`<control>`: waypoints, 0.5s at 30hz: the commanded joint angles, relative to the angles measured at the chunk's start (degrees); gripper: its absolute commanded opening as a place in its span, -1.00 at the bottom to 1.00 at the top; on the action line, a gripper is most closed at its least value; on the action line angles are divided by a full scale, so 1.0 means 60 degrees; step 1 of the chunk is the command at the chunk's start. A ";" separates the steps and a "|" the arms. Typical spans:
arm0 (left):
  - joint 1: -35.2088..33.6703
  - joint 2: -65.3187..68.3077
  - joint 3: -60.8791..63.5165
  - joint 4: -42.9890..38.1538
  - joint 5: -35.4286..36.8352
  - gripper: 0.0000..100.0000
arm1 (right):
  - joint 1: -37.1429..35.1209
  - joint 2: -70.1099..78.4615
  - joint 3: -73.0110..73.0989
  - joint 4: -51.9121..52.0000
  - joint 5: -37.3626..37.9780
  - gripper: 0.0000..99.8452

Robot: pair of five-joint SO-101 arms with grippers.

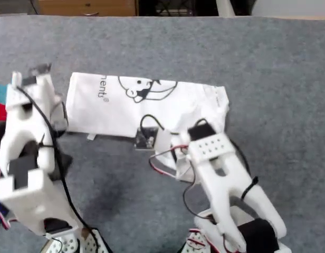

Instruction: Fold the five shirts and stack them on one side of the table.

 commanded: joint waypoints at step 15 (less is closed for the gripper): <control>0.0711 -0.1934 0.4374 -0.4029 -0.0059 -0.94 | -0.0044 0.2029 0.0711 -0.3165 0.0615 -0.59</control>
